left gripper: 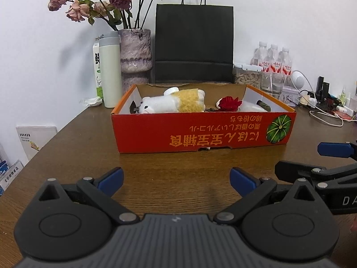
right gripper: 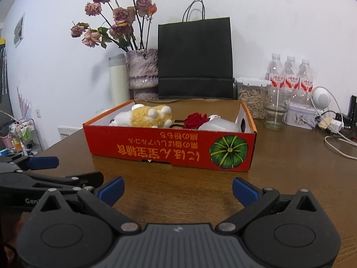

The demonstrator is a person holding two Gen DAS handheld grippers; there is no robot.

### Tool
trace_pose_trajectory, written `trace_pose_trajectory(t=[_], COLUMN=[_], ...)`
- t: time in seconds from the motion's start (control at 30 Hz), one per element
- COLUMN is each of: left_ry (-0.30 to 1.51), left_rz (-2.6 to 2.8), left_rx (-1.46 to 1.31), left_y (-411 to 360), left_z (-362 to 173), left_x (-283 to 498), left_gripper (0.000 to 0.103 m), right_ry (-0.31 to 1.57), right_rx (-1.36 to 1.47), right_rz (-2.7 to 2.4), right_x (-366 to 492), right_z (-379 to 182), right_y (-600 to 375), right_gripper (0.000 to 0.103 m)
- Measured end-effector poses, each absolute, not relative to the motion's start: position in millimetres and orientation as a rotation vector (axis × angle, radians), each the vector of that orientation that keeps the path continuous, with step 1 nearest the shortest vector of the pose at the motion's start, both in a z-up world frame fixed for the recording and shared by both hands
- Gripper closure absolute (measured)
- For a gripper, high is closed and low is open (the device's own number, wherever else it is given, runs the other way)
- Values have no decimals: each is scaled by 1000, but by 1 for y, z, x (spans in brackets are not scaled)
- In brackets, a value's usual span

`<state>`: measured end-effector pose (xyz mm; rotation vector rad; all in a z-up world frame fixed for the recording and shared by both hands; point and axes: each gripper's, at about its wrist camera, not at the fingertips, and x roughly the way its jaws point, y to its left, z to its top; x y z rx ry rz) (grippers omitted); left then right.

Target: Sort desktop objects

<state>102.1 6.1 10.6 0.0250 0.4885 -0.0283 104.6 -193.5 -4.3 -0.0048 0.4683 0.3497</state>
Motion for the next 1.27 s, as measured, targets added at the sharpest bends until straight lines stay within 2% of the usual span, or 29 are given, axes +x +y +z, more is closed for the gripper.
trace_pose_trajectory(t=[1.27], left_ry=[456], left_rz=[-18], left_rx=[24], left_y=[5], left_z=[12], left_x=[98], left_gripper=[0], right_ry=[457], right_rx=[10], right_rz=[347], right_x=[102], right_z=[-4], right_y=[-194], right_gripper=[0])
